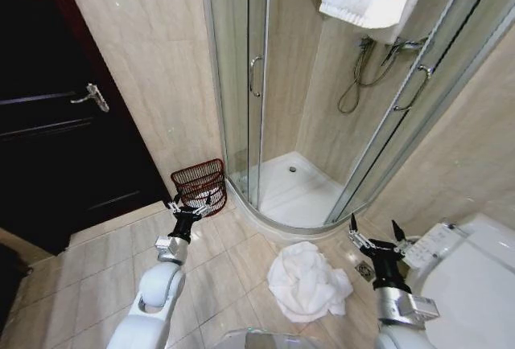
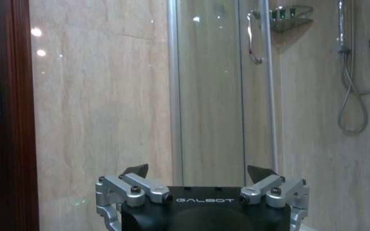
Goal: Discard the used towel into the hamper.
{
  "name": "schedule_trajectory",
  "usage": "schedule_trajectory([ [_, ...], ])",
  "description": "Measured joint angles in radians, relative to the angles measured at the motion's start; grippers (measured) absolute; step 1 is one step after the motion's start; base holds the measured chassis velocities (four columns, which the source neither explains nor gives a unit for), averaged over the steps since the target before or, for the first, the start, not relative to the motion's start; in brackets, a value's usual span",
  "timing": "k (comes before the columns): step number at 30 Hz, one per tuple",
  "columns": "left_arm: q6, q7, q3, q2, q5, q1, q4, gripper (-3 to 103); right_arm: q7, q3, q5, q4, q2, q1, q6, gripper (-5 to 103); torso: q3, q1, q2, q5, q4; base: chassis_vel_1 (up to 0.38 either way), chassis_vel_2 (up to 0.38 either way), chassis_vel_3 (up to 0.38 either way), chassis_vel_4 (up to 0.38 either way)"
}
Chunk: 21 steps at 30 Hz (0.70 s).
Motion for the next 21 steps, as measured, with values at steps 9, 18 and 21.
schedule_trajectory([
  [9,0.002,-0.010,0.006,-0.004,-0.002,-0.001,-0.005,100,0.001,0.000,0.004,-0.001,-0.005,0.000,0.001,100,0.023,0.019,0.042,0.0000,0.0000,0.000,0.000,0.000,0.000],
  [18,0.019,-0.025,0.017,-0.010,-0.009,-0.003,-0.008,100,0.000,0.005,0.009,-0.007,-0.009,0.007,0.000,100,0.040,0.034,0.075,0.0000,0.0000,0.000,0.000,0.000,0.000],
  [21,0.020,-0.025,0.017,-0.010,-0.008,-0.007,-0.008,100,0.000,0.005,0.011,-0.009,-0.010,0.009,0.000,100,0.048,0.039,0.088,0.0000,0.0000,0.000,0.000,0.000,0.000],
])
